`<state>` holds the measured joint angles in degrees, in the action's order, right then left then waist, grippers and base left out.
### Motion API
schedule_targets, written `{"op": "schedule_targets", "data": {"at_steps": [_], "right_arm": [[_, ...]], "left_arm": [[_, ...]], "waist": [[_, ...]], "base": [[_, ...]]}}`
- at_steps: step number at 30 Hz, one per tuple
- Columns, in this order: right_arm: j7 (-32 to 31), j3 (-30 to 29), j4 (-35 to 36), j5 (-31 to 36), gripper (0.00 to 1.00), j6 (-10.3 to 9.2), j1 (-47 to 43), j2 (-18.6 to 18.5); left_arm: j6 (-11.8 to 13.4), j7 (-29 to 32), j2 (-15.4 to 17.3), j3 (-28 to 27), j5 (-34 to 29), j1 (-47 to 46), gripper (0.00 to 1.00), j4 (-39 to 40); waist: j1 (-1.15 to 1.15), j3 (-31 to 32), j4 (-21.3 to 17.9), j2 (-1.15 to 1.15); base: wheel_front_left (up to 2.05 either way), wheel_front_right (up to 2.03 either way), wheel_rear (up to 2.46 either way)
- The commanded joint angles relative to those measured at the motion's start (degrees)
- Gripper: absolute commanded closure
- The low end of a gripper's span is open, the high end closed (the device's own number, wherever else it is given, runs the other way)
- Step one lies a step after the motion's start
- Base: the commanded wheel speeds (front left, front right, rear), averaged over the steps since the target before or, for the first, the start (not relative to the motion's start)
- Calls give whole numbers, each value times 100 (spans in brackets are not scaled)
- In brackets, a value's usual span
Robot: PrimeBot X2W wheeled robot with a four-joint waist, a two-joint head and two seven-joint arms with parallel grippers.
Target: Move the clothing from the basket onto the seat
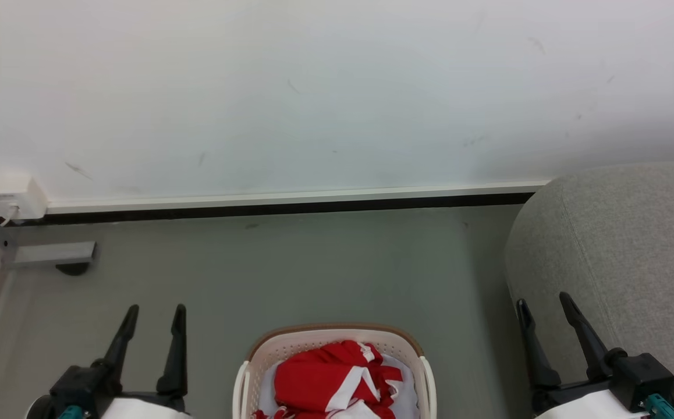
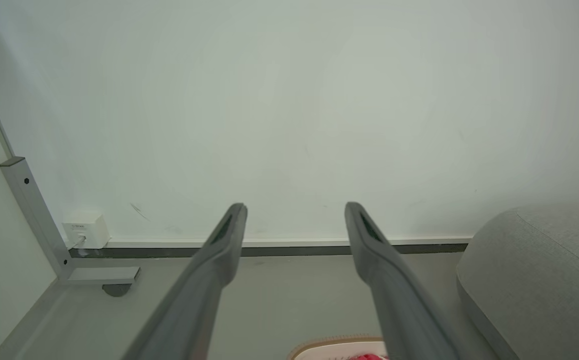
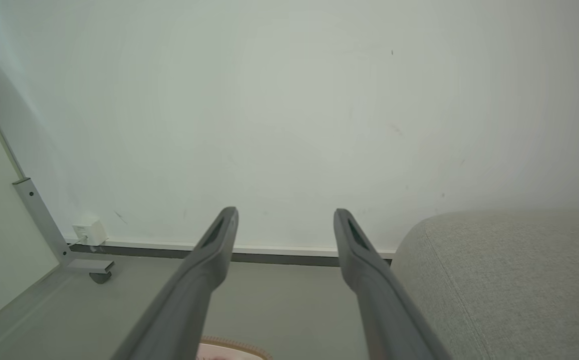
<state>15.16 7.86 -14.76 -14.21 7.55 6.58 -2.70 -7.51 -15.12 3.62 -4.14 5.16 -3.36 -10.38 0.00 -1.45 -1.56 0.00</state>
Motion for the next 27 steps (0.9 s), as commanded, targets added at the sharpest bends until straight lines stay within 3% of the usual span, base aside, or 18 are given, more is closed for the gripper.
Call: {"op": "schedule_targets", "data": {"at_steps": [1,16,27], "right_arm": [[-1,-7,31,-49,0,-12,75,-35],[-2,-47,259,-170,0,-12,196,-30],[-2,-16,694,-428,0,-12,457,-26]], "left_arm": [[9,-5,-5,-14,89,-45,0,-18],[7,-5,381,468,504,-382,0,-601],[7,-4,1301,1484,770,-1076,0,-1820]], "waist": [[0,-60,-49,0],[0,-757,-861,0],[0,-1798,-1584,0]], "base": [[0,0,0],[0,0,0],[0,0,0]]}}
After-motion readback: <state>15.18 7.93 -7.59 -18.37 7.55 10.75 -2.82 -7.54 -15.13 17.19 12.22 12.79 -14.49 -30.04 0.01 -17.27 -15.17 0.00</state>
